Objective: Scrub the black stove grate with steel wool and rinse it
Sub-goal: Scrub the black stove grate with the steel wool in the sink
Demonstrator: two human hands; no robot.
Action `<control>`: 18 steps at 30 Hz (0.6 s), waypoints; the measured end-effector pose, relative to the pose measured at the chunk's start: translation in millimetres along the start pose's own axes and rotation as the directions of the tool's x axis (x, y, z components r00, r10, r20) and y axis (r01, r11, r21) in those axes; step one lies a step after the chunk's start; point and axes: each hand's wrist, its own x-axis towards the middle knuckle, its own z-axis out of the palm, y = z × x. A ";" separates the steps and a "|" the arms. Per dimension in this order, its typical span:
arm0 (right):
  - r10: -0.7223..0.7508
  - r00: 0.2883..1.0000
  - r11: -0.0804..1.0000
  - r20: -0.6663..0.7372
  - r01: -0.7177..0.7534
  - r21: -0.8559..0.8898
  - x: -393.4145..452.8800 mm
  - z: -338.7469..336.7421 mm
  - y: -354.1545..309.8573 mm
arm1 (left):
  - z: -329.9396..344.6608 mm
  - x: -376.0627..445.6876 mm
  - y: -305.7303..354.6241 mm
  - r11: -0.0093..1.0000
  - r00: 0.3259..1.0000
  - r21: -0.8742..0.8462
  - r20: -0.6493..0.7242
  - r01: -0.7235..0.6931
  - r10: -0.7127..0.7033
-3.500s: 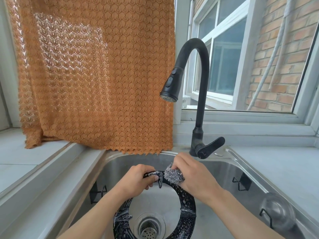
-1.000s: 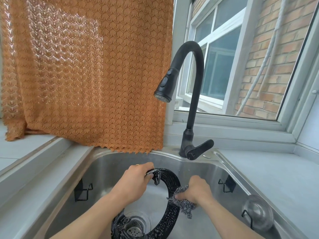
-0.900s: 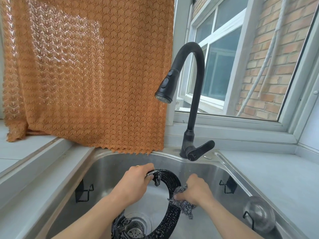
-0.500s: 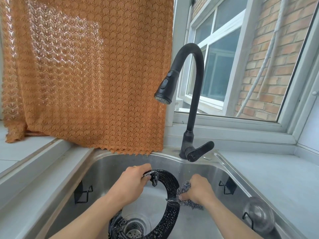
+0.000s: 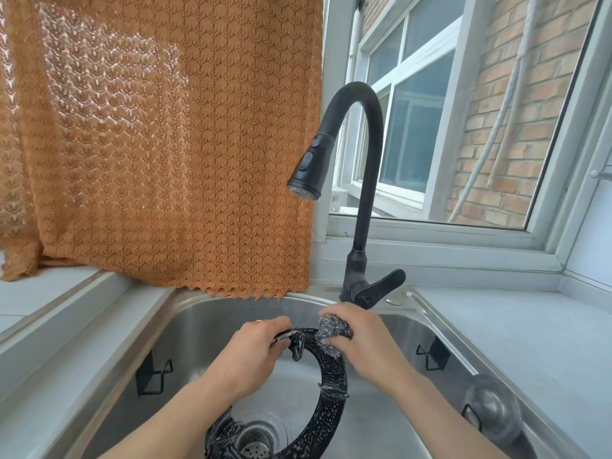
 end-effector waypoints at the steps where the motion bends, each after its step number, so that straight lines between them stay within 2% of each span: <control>1: -0.065 0.998 0.997 -0.011 0.065 -0.029 0.3 1.1 -3.7 | 0.0 0.2 0.6 1.000 1.000 0.001 0.002 -0.003 0.003; 5: -0.301 0.953 0.945 0.021 0.301 -0.129 1.3 6.2 -14.0 | 0.6 0.0 0.0 1.000 1.000 -0.002 0.004 -0.026 0.026; 9: -0.406 0.912 0.891 0.065 0.410 -0.195 1.3 7.1 -11.5 | 0.2 -0.5 0.0 0.999 0.999 -0.006 0.000 -0.050 0.050; 13: -0.330 0.940 0.916 0.083 0.340 -0.213 1.2 2.3 -2.3 | -0.9 -0.6 0.8 0.999 0.999 0.002 0.013 -0.051 0.051; 18: -0.063 0.984 0.978 0.169 0.095 -0.184 1.6 -0.2 23.3 | -4.3 -2.4 -0.6 0.999 0.999 -0.010 0.019 -0.050 0.050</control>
